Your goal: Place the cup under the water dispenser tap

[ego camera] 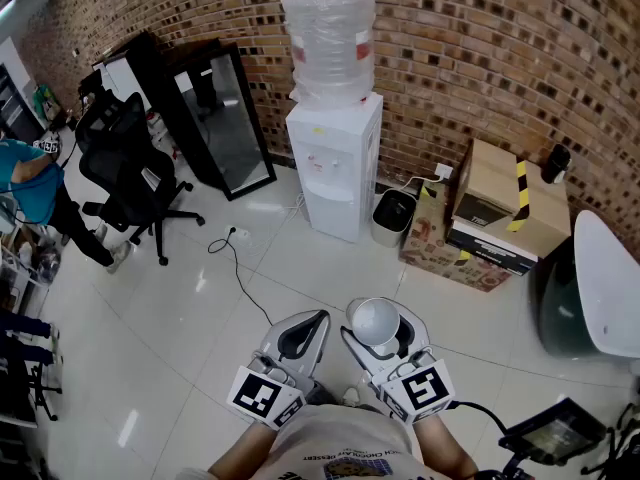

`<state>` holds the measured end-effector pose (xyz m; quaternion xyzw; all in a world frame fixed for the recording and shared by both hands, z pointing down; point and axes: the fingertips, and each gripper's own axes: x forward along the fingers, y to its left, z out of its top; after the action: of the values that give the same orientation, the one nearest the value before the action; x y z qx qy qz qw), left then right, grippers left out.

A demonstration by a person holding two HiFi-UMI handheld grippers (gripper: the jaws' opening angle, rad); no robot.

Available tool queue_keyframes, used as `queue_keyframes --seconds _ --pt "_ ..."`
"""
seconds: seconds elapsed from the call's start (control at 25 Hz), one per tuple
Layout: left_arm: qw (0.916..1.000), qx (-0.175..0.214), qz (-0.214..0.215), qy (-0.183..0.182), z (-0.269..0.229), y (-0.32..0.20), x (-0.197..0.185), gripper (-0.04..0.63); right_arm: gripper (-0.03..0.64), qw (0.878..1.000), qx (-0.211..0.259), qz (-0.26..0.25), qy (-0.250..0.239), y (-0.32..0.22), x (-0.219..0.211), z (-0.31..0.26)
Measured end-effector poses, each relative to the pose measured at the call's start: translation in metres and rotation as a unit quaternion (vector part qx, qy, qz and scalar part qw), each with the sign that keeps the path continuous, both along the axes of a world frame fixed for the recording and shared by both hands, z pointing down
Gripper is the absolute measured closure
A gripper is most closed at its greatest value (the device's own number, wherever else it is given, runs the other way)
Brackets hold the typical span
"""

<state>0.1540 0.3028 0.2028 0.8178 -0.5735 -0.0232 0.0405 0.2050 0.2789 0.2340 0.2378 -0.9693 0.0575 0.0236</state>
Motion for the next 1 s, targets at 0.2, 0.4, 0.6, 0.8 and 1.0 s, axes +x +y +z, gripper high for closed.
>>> queue_keyframes --seconds 0.2,0.4,0.6,0.8,1.0 --pt "1.0000 -0.002 -0.004 0.003 0.006 -0.013 -0.002 0.603 0.290 1.000 0.006 -0.003 0.001 -0.014 -0.001 0.004" --pt "0.9999 -0.006 -0.003 0.011 0.011 -0.034 -0.008 0.603 0.290 1.000 -0.001 -0.001 0.012 -0.033 -0.007 0.007" --pt "0.9997 -0.011 -0.001 0.022 0.022 -0.056 -0.020 0.603 0.290 1.000 -0.003 -0.002 0.021 -0.052 -0.017 0.017" --pt "0.9993 -0.017 0.000 0.032 0.028 -0.082 -0.040 0.603 0.290 1.000 -0.007 0.003 0.029 -0.078 -0.036 0.021" --pt "0.9990 -0.026 0.004 0.035 0.033 -0.112 -0.065 0.603 0.290 0.999 -0.014 0.007 0.033 -0.108 -0.060 0.027"
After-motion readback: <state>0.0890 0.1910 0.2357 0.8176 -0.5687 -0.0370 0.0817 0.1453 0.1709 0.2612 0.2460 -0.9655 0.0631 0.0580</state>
